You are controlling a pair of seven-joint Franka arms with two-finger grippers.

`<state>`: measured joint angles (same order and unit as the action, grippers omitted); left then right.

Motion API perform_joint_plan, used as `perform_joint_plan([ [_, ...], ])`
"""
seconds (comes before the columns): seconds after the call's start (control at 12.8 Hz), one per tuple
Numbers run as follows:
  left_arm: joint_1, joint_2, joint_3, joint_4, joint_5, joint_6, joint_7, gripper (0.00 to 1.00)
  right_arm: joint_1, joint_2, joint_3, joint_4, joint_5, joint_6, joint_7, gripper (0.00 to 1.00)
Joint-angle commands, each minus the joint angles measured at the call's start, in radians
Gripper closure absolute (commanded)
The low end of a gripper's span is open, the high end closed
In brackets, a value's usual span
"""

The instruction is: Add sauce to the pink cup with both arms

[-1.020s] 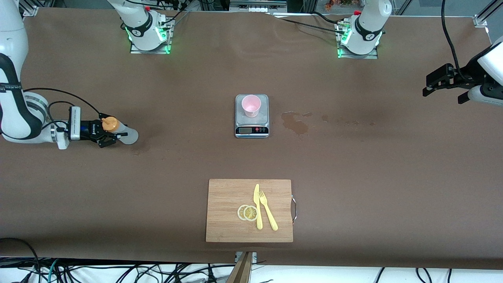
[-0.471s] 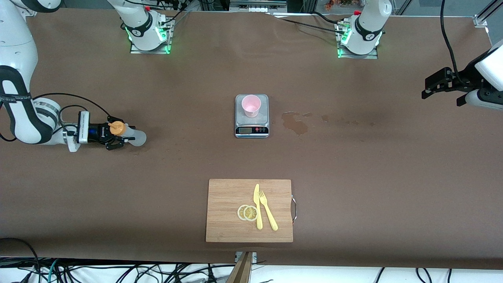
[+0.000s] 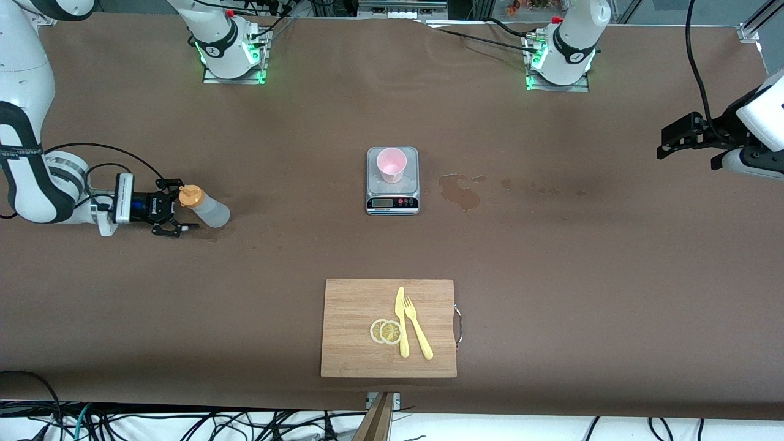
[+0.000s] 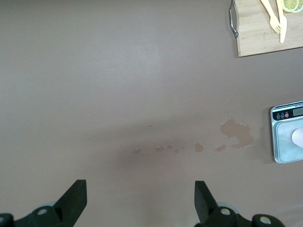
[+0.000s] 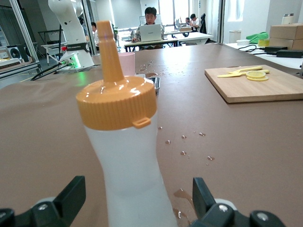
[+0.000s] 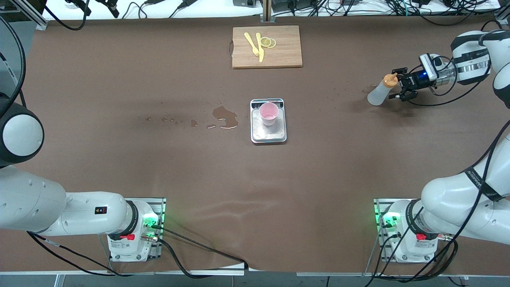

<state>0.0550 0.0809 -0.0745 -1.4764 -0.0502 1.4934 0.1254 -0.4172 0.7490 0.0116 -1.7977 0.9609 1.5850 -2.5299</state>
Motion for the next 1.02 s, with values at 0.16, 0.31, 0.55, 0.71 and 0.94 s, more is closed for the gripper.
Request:
perform_joint_plan([
  [0.16, 0.005, 0.007, -0.002, 0.021, 0.019, -0.008, 0.022, 0.00, -0.005, -0.068, -0.059, 0.028, -0.095, -0.068, 0.023, 0.00],
  [0.31, 0.005, 0.007, -0.004, 0.021, 0.019, -0.008, 0.022, 0.00, -0.012, -0.134, -0.082, 0.029, -0.183, -0.079, 0.061, 0.00],
  [0.55, 0.005, 0.007, -0.002, 0.021, 0.019, -0.008, 0.022, 0.00, -0.017, -0.276, -0.102, 0.031, -0.310, -0.089, 0.152, 0.00],
  [0.71, 0.005, 0.007, -0.002, 0.021, 0.019, -0.008, 0.022, 0.00, -0.015, -0.373, -0.101, 0.031, -0.408, -0.079, 0.265, 0.00],
  [0.94, 0.005, 0.007, -0.002, 0.021, 0.019, -0.009, 0.022, 0.00, 0.012, -0.497, -0.096, 0.028, -0.533, -0.071, 0.420, 0.00],
])
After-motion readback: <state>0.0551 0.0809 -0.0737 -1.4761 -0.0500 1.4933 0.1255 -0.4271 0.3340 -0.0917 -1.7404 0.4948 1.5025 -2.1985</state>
